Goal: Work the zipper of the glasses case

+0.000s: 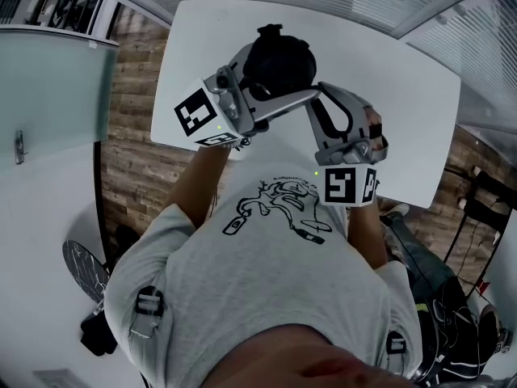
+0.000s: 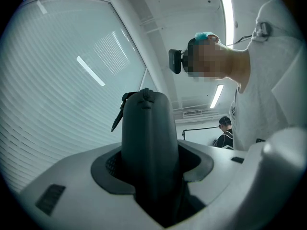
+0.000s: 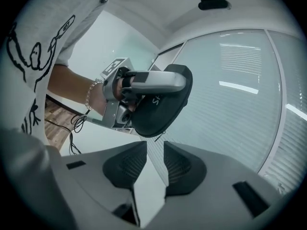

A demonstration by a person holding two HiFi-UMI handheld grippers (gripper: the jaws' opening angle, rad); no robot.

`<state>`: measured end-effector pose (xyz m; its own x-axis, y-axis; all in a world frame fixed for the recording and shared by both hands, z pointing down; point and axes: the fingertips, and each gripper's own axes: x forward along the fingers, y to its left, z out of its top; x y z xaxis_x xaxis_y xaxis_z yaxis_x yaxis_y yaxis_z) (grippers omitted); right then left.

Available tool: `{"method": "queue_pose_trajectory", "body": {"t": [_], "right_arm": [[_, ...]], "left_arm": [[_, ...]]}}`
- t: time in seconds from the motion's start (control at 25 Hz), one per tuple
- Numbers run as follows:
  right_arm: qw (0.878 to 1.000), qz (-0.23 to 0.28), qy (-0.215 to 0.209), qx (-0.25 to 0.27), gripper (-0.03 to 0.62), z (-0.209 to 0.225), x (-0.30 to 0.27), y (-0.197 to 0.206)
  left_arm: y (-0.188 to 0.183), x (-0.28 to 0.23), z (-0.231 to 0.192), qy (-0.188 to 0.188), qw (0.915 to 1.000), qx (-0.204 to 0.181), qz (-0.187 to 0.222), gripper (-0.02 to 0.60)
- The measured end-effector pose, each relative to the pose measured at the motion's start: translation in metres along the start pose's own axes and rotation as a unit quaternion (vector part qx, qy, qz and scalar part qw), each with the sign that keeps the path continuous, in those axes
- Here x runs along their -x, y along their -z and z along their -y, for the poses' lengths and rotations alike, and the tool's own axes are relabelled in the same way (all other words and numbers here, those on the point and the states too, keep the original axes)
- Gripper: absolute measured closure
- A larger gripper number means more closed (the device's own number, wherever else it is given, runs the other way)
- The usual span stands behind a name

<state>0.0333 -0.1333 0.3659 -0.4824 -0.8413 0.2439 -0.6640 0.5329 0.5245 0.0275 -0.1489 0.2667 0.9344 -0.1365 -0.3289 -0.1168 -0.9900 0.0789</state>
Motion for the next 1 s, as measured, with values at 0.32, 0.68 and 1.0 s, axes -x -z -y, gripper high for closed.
{"method": "queue_pose_trajectory", "body": {"t": [0.32, 0.68, 1.0], "right_arm": [[0.999, -0.020, 0.019, 0.045, 0.479, -0.001, -0.006, -0.003], [0.998, -0.020, 0.037, 0.047, 0.588, 0.000, -0.005, -0.011], [0.998, -0.020, 0.033, 0.042, 0.589, 0.000, 0.009, -0.010]], "left_arm": [[0.001, -0.004, 0.009, 0.015, 0.9997, 0.014, -0.016, 0.328], [0.000, 0.004, 0.016, 0.018, 0.9994, 0.023, -0.019, 0.328], [-0.002, -0.002, 0.029, 0.020, 0.9994, 0.026, -0.011, 0.328]]}}
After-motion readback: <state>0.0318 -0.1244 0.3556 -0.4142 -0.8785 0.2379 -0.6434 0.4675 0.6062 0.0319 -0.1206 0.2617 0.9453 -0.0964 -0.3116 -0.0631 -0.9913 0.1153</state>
